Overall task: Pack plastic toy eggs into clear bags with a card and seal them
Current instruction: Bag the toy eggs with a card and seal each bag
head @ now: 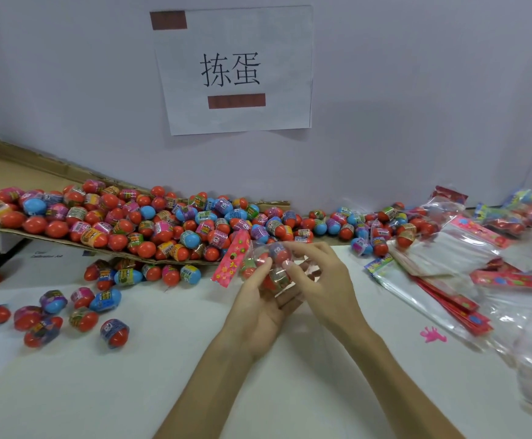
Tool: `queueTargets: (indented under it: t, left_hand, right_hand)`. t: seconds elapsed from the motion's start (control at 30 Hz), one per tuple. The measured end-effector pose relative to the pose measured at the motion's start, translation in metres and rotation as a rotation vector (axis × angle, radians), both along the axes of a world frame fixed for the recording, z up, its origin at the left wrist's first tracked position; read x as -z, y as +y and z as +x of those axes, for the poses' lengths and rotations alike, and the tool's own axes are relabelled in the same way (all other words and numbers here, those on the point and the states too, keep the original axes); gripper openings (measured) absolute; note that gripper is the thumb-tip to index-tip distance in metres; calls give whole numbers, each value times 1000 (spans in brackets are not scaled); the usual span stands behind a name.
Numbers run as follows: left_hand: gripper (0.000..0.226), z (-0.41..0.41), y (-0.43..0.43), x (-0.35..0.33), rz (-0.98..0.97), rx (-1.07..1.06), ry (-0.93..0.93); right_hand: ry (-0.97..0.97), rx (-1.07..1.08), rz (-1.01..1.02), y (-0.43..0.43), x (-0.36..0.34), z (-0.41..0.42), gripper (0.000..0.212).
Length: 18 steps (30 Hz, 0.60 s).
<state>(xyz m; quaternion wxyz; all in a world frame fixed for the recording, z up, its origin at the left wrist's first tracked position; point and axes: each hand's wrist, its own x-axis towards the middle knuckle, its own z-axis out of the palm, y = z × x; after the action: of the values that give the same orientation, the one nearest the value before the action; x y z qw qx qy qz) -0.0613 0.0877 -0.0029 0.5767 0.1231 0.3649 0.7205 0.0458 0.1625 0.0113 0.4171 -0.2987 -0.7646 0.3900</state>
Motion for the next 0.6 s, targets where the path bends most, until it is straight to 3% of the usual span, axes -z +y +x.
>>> queueTargets:
  t: [0.13,0.33,0.6]
  left_hand:
    - [39,2,1,0,13,17,-19]
    - [41,-2,1,4,26,18,-22]
    - [30,-1,0,4,51,82,45]
  right_hand:
    - [49,15,9,1,3,0,26]
    - [-215,-149,21,-2,8,-5,35]
    - [-19,-2,2,0,-1,2,29]
